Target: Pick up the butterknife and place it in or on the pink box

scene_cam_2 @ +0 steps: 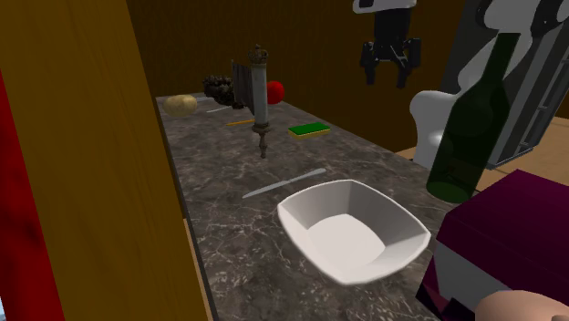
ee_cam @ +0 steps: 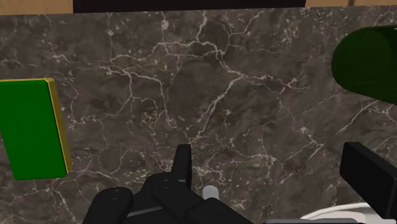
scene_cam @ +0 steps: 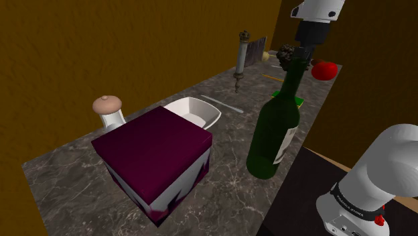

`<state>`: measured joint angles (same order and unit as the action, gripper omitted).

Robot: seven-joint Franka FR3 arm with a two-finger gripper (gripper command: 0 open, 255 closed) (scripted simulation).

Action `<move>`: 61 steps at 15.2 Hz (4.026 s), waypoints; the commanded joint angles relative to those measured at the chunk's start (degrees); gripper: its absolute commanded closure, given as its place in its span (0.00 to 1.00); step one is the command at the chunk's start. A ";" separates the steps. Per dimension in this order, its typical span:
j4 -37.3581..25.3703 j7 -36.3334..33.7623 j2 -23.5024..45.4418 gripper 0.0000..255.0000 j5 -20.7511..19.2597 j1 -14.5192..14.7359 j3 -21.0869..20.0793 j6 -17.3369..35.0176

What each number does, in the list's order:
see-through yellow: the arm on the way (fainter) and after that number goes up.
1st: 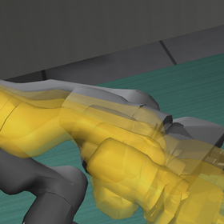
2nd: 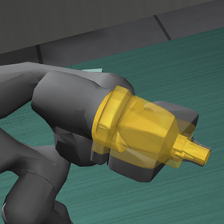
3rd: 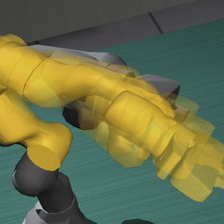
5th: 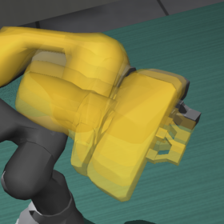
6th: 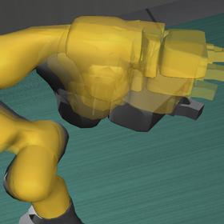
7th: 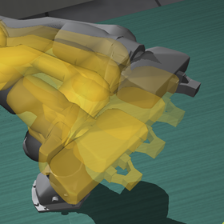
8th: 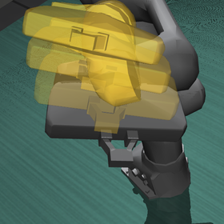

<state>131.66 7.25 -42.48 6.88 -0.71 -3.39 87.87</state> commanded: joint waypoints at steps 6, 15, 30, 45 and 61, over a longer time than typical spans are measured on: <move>-1.08 0.92 9.24 0.00 0.76 -0.06 -0.09 8.03; -8.02 2.51 27.79 0.00 2.13 0.06 -0.24 19.40; -17.94 3.88 48.46 0.00 3.56 0.68 -0.75 29.97; -17.64 3.89 49.12 1.00 3.60 0.77 -0.83 30.94; -23.15 2.59 46.09 1.00 3.15 0.63 -0.68 22.49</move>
<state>109.19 9.92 3.72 10.07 -0.04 -4.11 111.16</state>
